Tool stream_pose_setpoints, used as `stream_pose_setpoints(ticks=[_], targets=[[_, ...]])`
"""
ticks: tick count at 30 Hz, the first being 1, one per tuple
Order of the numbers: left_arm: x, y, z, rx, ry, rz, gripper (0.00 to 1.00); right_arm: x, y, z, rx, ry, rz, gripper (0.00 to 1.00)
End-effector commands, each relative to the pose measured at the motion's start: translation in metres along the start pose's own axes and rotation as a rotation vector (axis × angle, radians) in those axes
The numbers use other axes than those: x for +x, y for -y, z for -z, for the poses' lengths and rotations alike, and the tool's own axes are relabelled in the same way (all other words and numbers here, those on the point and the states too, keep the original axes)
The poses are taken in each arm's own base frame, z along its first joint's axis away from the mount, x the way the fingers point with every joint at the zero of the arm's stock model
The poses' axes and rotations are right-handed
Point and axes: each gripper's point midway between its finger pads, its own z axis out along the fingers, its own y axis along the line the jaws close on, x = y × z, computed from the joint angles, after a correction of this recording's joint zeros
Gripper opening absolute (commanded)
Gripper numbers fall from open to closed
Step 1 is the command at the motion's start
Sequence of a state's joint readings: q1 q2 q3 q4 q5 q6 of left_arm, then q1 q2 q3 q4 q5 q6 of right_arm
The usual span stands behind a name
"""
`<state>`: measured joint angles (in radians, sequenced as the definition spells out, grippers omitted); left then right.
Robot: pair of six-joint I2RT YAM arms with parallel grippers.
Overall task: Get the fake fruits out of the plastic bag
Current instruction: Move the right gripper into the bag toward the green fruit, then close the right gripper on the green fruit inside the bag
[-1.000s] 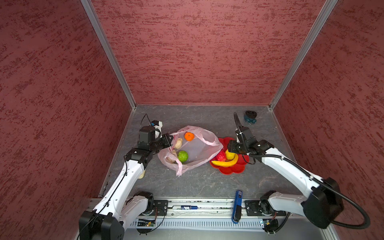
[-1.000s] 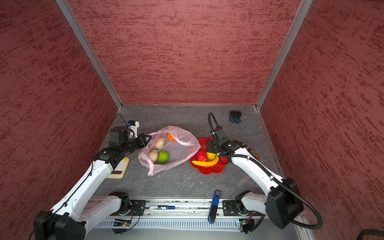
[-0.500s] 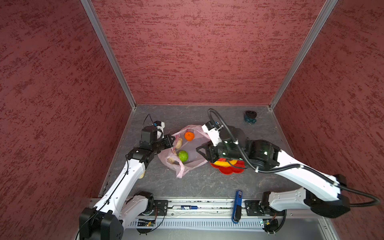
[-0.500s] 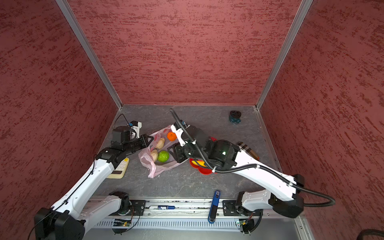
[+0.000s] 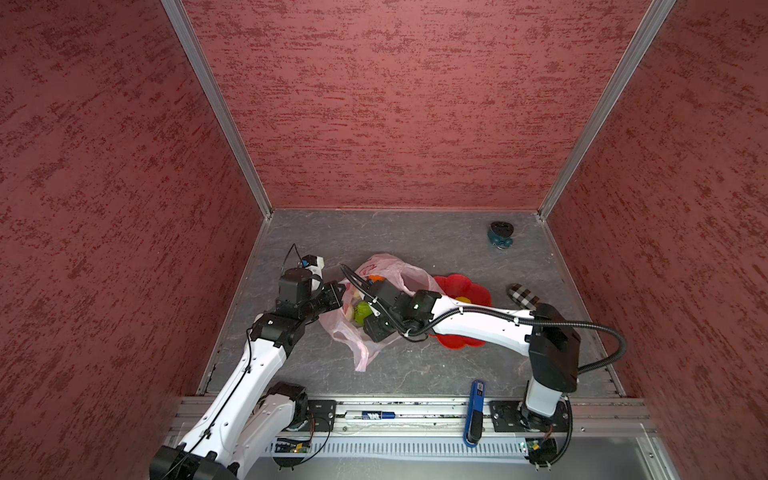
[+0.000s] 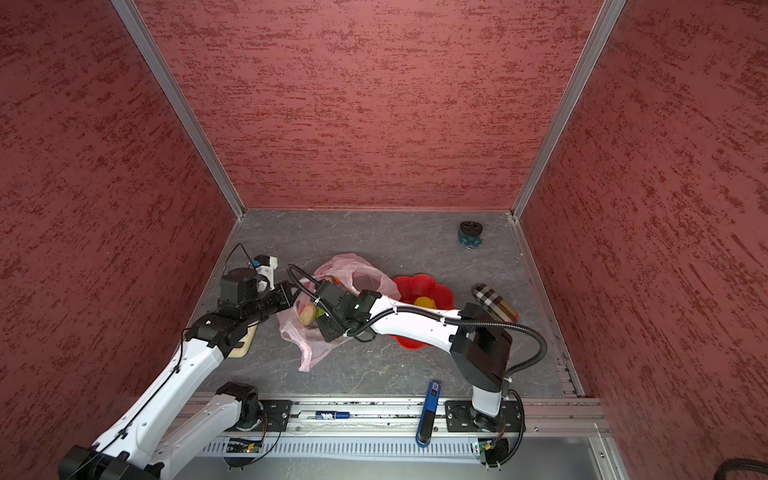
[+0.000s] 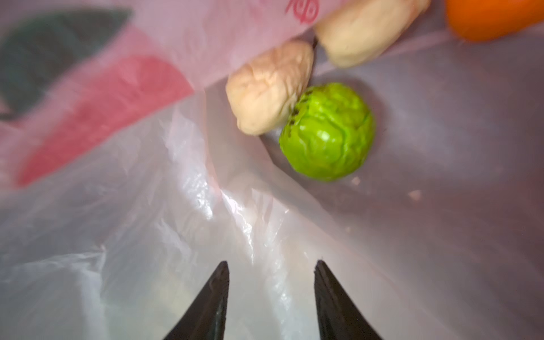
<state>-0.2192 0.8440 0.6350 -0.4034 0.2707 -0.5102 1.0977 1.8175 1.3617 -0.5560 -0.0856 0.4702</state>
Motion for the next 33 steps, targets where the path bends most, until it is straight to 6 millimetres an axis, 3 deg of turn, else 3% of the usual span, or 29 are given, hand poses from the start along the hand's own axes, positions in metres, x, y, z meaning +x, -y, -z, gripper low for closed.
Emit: stream_pose_setpoints(ticks=[1,4,14,22,28,33], targets=[[0.003,-0.008,0.0,-0.028,0.017,0.025,0.0,0.021,-0.004,-0.016,-0.069,-0.067,-0.007,0.49],[0.008,-0.013,-0.001,-0.038,0.012,0.04,0.0,0.023,0.008,-0.014,-0.014,-0.071,0.0,0.5],[0.021,-0.021,0.002,-0.044,0.02,0.049,0.0,-0.057,0.037,0.012,0.087,0.194,-0.177,0.66],[0.026,-0.025,0.005,-0.036,0.048,0.037,0.0,-0.08,0.042,-0.017,0.066,0.216,-0.272,0.82],[0.031,-0.028,0.002,-0.029,0.053,0.049,0.0,-0.091,0.034,-0.037,0.017,0.215,-0.292,0.84],[0.033,-0.029,0.0,-0.025,0.056,0.053,0.0,-0.083,0.037,-0.053,0.029,0.168,-0.298,0.84]])
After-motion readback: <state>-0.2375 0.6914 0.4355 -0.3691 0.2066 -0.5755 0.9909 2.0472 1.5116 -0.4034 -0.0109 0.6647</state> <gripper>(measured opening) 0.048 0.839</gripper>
